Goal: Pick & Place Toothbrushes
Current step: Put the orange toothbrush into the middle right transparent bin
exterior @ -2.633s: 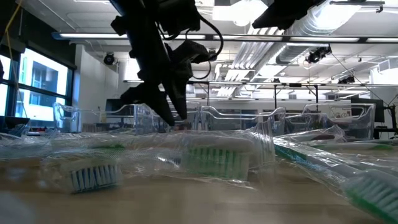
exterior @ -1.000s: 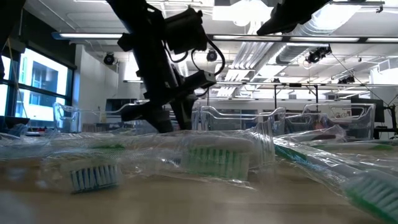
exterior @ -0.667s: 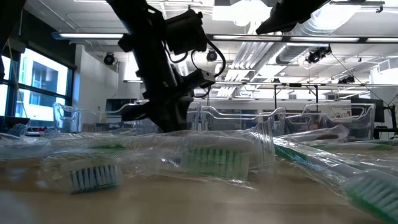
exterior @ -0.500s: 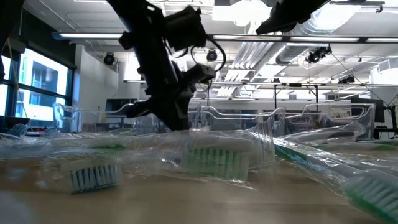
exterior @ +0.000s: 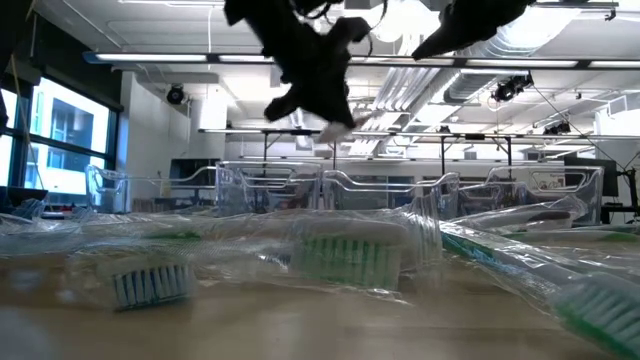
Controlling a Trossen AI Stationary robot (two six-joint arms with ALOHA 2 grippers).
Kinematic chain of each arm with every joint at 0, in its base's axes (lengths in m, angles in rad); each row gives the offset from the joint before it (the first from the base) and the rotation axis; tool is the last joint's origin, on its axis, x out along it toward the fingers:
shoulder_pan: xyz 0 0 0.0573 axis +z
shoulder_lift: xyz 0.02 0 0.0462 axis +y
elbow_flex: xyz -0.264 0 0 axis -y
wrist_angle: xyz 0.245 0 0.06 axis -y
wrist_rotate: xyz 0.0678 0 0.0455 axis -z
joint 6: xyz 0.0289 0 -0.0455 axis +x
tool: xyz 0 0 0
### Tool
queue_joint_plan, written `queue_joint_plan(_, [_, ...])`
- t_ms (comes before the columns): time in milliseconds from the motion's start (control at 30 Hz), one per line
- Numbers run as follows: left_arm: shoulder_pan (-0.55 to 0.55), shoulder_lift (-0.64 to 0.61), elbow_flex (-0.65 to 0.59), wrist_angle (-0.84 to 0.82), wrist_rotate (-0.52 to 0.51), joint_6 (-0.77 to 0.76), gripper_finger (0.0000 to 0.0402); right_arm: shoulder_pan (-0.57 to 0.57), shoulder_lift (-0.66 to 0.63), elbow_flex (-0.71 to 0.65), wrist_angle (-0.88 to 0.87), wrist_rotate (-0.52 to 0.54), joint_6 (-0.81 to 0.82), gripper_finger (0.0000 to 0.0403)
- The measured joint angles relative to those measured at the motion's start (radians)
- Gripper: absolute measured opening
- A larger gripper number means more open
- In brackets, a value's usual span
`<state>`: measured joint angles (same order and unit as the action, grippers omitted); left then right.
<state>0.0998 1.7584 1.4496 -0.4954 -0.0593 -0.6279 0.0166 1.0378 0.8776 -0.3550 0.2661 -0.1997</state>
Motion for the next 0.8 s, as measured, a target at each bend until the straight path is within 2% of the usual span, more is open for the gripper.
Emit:
queue_joint_plan(300, [0.12,0.0,0.26,0.015,0.023,0.458,0.0012,-0.011,-0.149,0.0,0.005,-0.015,-0.008,0.0081])
queue_joint_plan(533, [0.158,0.0,0.338,0.264,0.179,0.787,0.0011,-0.133,-0.208,0.0,0.202,-0.126,0.127,0.0081])
queue_joint_plan(667, [0.154,0.0,0.339,0.334,0.265,0.844,0.0011,-0.167,-0.187,0.0,0.332,-0.145,0.145,0.0081])
queue_joint_plan(800, [0.156,0.0,0.339,0.329,0.286,0.863,0.0011,-0.175,-0.158,-0.002,0.393,-0.168,0.142,0.0082])
